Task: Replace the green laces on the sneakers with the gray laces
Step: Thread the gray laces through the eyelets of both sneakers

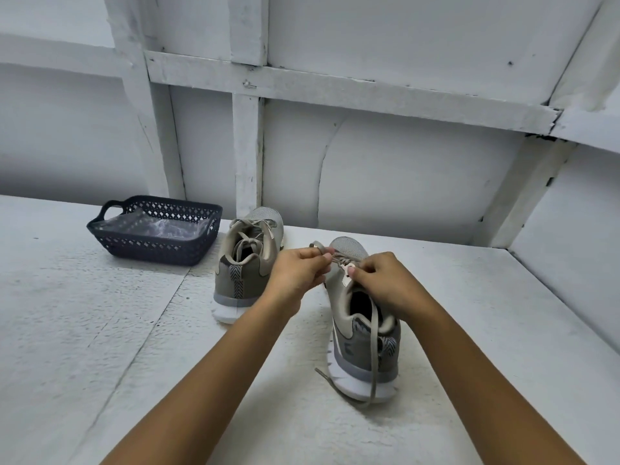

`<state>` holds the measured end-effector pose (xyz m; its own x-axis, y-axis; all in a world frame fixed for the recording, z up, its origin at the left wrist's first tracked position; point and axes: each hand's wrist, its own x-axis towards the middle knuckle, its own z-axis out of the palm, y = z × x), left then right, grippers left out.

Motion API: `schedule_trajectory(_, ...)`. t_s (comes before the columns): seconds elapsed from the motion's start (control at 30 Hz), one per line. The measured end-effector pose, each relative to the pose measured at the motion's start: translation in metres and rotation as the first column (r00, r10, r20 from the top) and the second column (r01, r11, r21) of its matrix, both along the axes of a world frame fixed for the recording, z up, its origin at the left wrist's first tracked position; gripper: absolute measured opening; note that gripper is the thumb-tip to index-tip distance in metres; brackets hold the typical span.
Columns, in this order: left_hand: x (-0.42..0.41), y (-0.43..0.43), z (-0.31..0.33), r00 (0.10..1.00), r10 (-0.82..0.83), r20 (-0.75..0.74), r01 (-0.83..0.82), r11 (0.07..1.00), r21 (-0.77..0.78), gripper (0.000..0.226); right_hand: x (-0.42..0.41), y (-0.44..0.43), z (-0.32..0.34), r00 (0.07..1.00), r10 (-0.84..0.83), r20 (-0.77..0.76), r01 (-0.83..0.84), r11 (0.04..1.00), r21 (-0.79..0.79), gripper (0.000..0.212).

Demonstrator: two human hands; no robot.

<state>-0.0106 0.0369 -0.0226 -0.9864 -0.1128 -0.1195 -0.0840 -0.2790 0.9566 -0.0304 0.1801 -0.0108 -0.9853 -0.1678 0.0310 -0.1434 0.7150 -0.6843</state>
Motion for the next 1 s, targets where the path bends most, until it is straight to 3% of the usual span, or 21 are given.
schedule_trajectory(0.1, 0.0, 0.006, -0.004, 0.998, 0.014, -0.068, -0.023, 0.991, -0.134, 0.02, -0.002, 0.005, -0.005, 0.999, 0.05, -0.014, -0.051, 0.994, -0.099, 0.038)
schedule_trajectory(0.23, -0.004, 0.013, -0.009, 0.985, 0.068, -0.158, -0.111, 0.954, -0.278, 0.024, -0.003, 0.005, -0.008, 0.996, 0.078, -0.042, -0.081, 0.993, -0.081, 0.039)
schedule_trajectory(0.43, -0.012, 0.016, -0.015, 0.97, 0.041, -0.241, -0.136, 0.911, -0.39, 0.022, -0.004, 0.005, -0.015, 0.995, 0.077, -0.057, -0.083, 0.991, -0.104, 0.031)
schedule_trajectory(0.57, -0.015, 0.017, -0.018, 0.955, 0.023, -0.295, -0.172, 0.856, -0.487, 0.022, -0.004, 0.006, -0.016, 0.995, 0.067, -0.071, -0.076, 0.988, -0.133, 0.038)
schedule_trajectory(0.87, -0.013, 0.016, -0.021, 0.939, -0.007, -0.344, -0.187, 0.828, -0.528, 0.027, -0.004, 0.003, -0.019, 0.997, -0.026, -0.067, 0.012, 0.978, -0.21, 0.032)
schedule_trajectory(1.0, -0.01, 0.018, -0.02, 0.941, -0.011, -0.338, -0.199, 0.791, -0.579, 0.004, -0.003, 0.003, -0.02, 0.996, 0.022, -0.091, -0.038, 0.983, -0.179, 0.025)
